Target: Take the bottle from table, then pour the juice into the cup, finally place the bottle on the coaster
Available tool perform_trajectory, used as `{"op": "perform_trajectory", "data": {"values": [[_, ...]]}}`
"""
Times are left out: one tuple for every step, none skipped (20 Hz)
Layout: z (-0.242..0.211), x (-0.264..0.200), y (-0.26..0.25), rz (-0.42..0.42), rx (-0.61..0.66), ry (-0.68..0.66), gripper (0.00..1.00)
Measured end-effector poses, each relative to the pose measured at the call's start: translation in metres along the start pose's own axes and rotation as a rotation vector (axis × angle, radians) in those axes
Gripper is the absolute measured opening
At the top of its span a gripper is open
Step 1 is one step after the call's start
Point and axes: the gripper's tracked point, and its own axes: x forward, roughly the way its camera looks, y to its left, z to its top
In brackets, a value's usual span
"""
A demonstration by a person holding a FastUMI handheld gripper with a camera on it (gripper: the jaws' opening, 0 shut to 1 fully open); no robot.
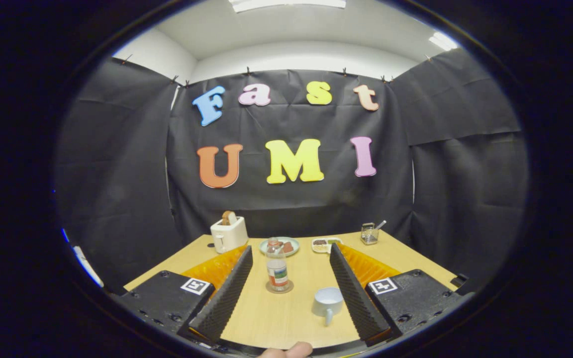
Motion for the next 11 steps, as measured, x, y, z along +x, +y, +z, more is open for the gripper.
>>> {"op": "perform_trajectory", "data": {"values": [[0.004, -0.006, 0.001, 0.004, 0.008, -0.009, 1.0], [0.01, -0.014, 0.001, 0.008, 0.014, -0.023, 1.0], [0.014, -0.02, 0.002, 0.012, 0.016, -0.035, 1.0], [0.015, -0.026, 0.004, 0.015, 0.012, -0.042, 1.0], [0.016, -0.032, 0.007, 0.018, 0.002, -0.044, 1.0], [0.017, -0.038, 0.008, 0.018, -0.011, -0.044, 1.0], [0.018, -0.044, 0.009, 0.014, -0.027, -0.042, 1.0], [0.019, -0.049, 0.009, 0.006, -0.049, -0.041, 1.0], [0.021, -0.053, 0.009, -0.005, -0.067, -0.044, 1.0], [0.023, -0.057, 0.01, -0.009, -0.083, -0.046, 1.0], [0.026, -0.061, 0.014, -0.006, -0.09, -0.05, 1.0]]}}
